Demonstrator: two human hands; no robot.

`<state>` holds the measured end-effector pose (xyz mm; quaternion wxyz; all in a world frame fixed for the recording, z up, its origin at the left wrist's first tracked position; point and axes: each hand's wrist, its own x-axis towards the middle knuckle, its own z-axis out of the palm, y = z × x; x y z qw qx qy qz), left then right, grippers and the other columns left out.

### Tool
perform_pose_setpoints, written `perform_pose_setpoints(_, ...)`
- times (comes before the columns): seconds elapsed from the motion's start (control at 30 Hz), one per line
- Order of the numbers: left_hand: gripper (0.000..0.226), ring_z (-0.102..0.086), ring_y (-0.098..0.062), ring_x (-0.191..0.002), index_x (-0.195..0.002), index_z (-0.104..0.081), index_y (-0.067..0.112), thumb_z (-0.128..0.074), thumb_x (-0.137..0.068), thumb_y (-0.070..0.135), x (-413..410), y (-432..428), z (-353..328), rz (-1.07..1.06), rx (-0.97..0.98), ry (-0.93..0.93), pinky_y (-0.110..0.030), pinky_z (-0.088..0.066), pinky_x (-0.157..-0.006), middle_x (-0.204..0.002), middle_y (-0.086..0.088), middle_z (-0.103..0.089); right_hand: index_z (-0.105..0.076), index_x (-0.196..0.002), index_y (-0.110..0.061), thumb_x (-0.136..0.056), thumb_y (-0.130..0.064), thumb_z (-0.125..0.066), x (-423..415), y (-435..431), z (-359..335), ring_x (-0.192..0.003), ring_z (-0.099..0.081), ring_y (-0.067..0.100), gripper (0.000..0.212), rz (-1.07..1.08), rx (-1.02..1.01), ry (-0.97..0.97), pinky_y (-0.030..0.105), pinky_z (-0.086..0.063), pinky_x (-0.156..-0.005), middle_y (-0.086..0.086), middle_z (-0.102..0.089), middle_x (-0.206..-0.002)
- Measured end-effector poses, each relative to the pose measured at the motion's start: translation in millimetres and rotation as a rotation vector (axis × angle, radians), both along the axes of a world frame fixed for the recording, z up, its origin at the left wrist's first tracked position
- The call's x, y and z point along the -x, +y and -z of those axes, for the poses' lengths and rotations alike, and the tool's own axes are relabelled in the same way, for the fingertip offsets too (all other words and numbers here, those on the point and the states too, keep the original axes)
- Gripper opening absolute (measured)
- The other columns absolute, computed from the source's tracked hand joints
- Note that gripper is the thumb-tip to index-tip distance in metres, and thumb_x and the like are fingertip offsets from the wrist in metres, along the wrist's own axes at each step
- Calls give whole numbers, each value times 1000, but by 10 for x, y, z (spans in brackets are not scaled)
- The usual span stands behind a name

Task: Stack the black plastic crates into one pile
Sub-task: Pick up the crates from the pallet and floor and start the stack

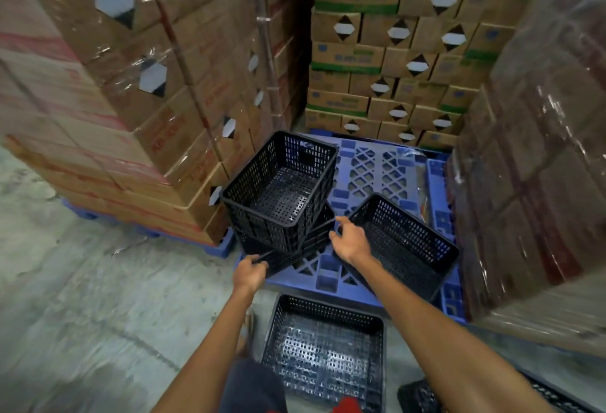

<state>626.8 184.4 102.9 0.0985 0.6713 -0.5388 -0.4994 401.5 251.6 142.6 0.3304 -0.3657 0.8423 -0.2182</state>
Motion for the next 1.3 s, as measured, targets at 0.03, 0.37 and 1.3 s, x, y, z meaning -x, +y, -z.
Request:
perform_pose_setpoints(0.03,41,-59,-31,-104,-134,-54,2,-56,-95,15,47,-180,44,-24,-19,18,-37,-45,-93,-128,-22,-62,-35,-151,-20,-101,-29,-50,34,-207,0,-64,-55,23,53,-19,8,21,32,-43,-51,6,-57,-70)
perform_pose_setpoints(0.37,52,-54,-42,-124,-135,-52,-6,-54,-95,27,545,-2080,816,-173,-290,5,-52,-45,-103,-138,-25,-55,-35,-151,-18,-99,-32,-52,631,-2484,523,-85,-65,29,57,-89,-20,195,35,-52,-60,12,-68,-101)
perform_pose_setpoints(1.3,29,-67,-34,-85,-106,-67,-2,-66,-87,20,585,-3067,2312,-544,-555,-135,-44,-60,-78,-108,-21,-70,-53,-95,-6,-102,-36,-47,2497,-5295,2183,-77,-48,33,31,-126,-257,398,43,-40,-68,13,-51,-79)
